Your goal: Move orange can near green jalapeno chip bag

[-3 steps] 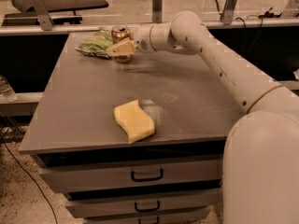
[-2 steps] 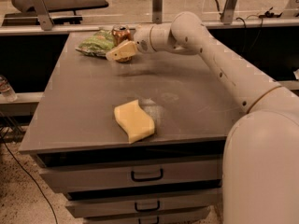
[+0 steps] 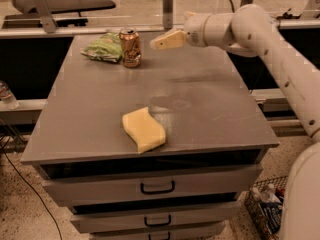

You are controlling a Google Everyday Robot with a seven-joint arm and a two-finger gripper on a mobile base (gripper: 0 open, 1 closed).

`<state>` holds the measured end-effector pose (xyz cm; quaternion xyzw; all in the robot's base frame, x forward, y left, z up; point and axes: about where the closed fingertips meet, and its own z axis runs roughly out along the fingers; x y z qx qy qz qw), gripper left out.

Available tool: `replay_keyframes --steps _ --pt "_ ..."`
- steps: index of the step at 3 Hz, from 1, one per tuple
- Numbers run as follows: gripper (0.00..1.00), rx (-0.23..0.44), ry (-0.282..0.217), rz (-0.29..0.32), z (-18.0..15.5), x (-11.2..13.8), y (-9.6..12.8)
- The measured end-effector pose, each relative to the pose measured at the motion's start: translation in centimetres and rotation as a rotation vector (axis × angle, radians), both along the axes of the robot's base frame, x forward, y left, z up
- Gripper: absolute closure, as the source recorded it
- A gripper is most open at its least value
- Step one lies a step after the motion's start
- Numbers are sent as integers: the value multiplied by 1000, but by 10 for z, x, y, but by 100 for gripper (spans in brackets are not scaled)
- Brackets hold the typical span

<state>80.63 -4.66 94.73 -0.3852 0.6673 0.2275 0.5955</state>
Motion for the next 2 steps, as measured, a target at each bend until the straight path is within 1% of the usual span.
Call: replay_keyframes --steps 1,2 --pt "0 57 -63 -37 27 -15 -72" --pt "0 58 -70 -53 31 -18 -86"
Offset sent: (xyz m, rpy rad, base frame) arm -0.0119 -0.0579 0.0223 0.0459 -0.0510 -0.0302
